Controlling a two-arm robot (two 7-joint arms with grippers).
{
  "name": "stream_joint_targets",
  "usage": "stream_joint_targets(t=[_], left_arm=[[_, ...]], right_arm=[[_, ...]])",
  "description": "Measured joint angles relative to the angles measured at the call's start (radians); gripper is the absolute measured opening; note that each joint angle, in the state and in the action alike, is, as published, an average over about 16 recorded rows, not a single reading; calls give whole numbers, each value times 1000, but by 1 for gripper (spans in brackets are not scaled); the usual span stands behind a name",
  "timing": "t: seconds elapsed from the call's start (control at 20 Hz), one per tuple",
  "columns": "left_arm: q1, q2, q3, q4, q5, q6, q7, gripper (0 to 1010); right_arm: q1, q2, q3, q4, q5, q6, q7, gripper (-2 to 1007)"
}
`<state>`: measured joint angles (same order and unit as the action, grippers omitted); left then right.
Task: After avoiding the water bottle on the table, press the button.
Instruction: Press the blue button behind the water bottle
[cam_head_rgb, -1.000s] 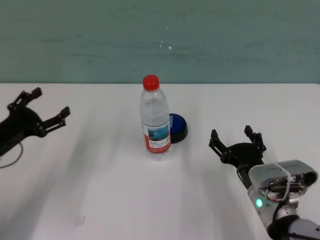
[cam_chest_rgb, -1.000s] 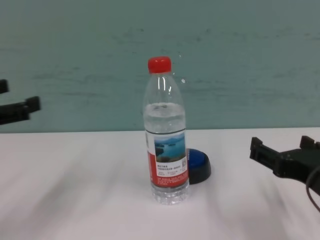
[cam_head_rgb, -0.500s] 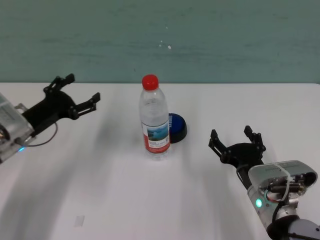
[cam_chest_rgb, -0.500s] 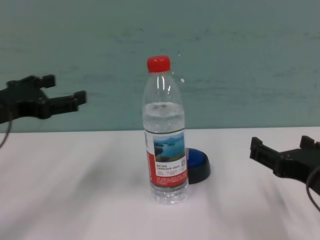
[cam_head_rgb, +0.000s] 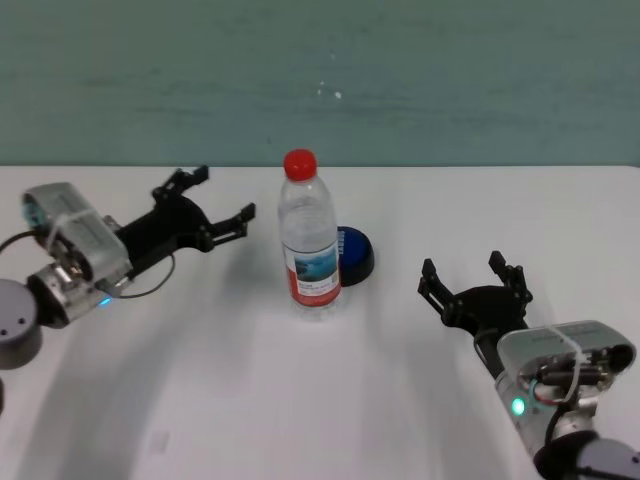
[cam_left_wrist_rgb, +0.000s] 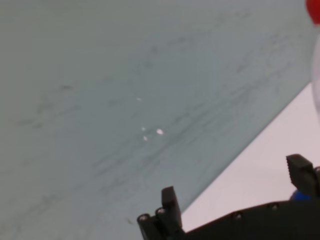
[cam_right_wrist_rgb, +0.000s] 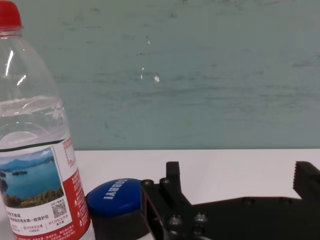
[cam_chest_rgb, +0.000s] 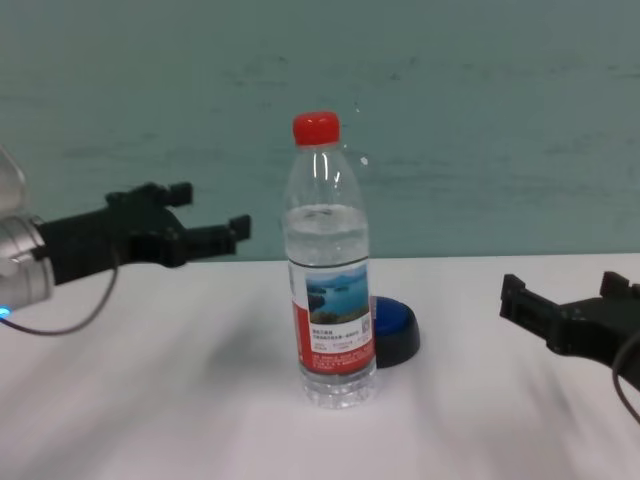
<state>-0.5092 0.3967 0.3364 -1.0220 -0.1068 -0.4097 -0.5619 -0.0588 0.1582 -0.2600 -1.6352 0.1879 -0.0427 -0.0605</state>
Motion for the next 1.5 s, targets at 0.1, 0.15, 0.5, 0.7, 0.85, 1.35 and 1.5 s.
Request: stream_joint_targets(t=[0.1, 0.15, 0.5, 0.7, 0.85, 1.35, 1.5], left_arm=[[-13, -12, 15, 26, 7, -5, -2, 1000], [-18, -18, 21, 37, 10, -7, -2, 1000], [-36, -37, 49, 88, 21, -18, -6, 1000], [-34, -37, 53, 94, 20, -21, -5, 1000], [-30, -35, 52, 91, 19, -22, -3, 1000], [-16, -27, 45, 78, 13, -25, 2, 1000], [-13, -26, 44, 79, 13, -27, 3, 1000]], right_arm=[[0, 0, 0, 0, 0, 0, 0, 1003], [0, 0, 0, 0, 0, 0, 0, 1003], [0, 0, 0, 0, 0, 0, 0, 1003], [0, 0, 0, 0, 0, 0, 0, 1003], [0, 0, 0, 0, 0, 0, 0, 1003], [0, 0, 0, 0, 0, 0, 0, 1003], [0, 0, 0, 0, 0, 0, 0, 1003]])
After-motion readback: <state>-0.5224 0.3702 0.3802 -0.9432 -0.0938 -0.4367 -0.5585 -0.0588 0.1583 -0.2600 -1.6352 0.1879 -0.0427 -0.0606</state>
